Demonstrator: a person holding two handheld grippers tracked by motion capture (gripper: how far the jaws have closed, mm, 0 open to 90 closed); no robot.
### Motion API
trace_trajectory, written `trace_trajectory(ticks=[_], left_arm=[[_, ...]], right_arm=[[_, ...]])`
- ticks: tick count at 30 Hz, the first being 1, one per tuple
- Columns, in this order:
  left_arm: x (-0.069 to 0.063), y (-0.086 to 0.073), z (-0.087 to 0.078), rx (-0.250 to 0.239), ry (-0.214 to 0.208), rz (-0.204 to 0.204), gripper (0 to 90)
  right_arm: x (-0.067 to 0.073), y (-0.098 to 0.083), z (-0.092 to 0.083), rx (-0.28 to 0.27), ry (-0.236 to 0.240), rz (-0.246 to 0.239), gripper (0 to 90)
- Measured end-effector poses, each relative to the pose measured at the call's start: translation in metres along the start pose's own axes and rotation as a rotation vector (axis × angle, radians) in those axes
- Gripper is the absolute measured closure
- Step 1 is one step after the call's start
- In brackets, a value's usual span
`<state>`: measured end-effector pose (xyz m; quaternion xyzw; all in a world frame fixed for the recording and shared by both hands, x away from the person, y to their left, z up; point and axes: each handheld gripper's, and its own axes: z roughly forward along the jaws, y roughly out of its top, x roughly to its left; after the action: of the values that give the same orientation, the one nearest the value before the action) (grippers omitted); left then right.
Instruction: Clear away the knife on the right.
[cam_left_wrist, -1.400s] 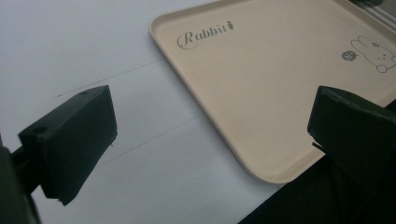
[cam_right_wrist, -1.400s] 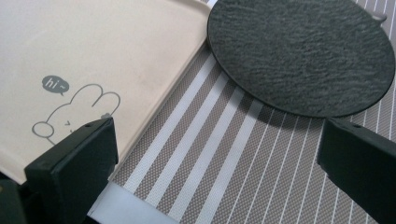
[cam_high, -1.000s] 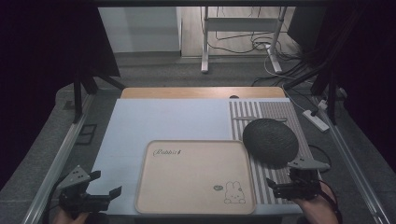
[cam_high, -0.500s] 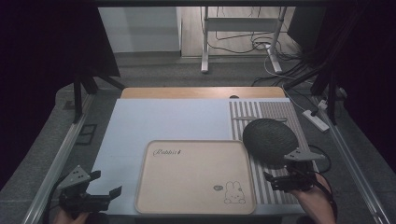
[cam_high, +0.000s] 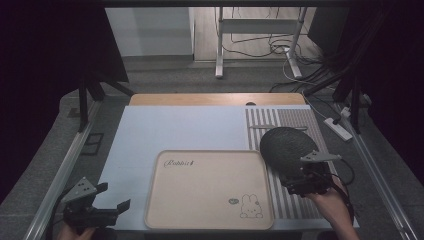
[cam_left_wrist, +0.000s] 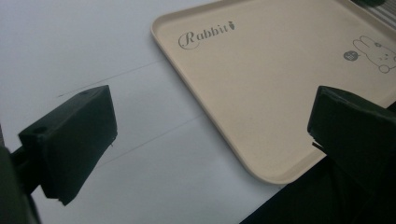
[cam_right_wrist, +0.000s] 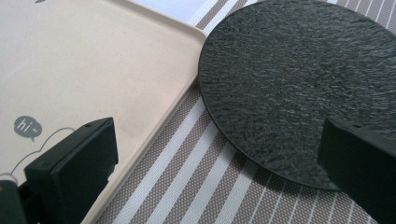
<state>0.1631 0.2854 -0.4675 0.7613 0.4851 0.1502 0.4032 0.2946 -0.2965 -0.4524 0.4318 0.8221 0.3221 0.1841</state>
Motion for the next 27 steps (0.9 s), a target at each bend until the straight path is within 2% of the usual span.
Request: trace_trajectory(ticks=[8, 21, 27], left_arm=[[0.000, 0.000, 0.000, 0.000, 0.000, 0.000, 1.7], [0.000, 0.000, 0.000, 0.000, 0.001, -0.001, 1.7], [0.000, 0.000, 0.000, 0.002, 0.002, 0.001, 1.7]], right_arm=[[-0.009, 0.010, 0.015, 0.008, -0.015, -0.012, 0.0], [-0.023, 0.023, 0.036, 0.010, -0.030, -0.006, 0.0], [-0.029, 0.030, 0.047, 0.040, -0.022, -0.015, 0.0]])
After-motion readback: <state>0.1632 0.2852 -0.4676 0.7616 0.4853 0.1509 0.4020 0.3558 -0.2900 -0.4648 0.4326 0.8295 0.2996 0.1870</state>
